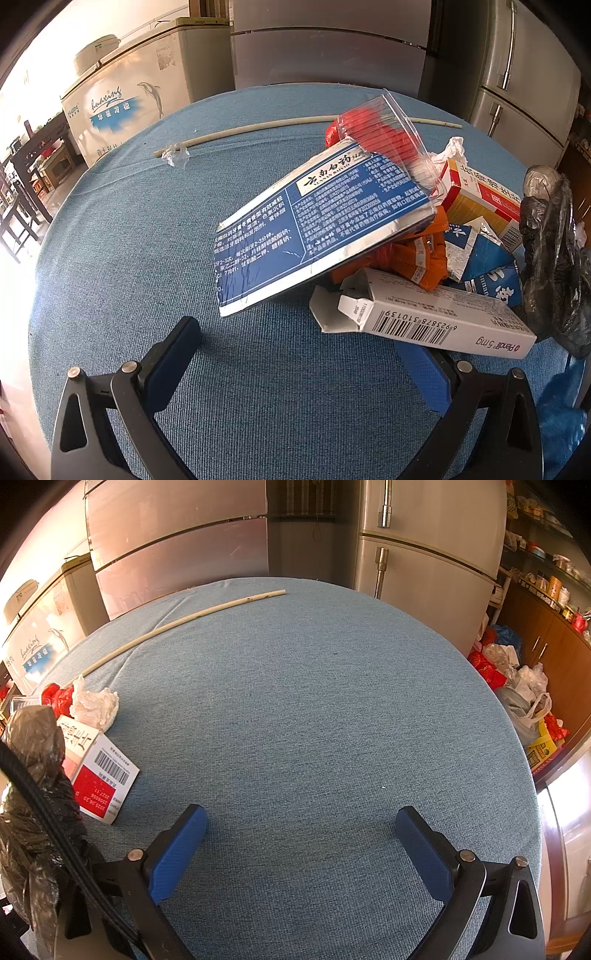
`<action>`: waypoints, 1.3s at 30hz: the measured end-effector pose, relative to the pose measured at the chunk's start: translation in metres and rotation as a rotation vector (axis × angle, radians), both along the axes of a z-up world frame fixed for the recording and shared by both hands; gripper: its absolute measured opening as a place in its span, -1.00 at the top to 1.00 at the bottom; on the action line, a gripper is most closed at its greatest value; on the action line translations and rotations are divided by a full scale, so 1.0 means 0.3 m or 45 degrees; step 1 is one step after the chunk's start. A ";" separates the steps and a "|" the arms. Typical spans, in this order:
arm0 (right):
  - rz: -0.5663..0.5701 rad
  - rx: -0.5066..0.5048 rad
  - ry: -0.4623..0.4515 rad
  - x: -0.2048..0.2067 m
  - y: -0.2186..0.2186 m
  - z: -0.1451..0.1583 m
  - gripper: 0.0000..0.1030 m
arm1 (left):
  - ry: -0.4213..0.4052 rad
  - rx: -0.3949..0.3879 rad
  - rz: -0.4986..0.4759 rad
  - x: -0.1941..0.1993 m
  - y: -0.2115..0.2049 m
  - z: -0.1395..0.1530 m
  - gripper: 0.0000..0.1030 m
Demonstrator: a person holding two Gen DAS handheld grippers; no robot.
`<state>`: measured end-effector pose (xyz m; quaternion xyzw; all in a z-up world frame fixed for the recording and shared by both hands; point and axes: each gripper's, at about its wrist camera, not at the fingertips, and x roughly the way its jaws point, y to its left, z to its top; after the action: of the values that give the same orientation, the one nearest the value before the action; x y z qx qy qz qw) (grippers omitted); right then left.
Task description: Collect trash
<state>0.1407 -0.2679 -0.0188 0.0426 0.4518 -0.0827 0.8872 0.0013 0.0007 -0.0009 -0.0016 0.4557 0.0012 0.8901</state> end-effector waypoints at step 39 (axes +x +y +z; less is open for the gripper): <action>0.245 0.039 -0.612 -0.691 0.037 0.609 -1.00 | -0.558 0.141 0.063 -0.700 -0.079 0.672 -1.00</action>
<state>-0.0665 -0.2569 0.1640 0.0310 0.2313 0.0215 0.9721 -0.2086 -0.0230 0.2006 0.0358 0.2506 0.0476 0.9663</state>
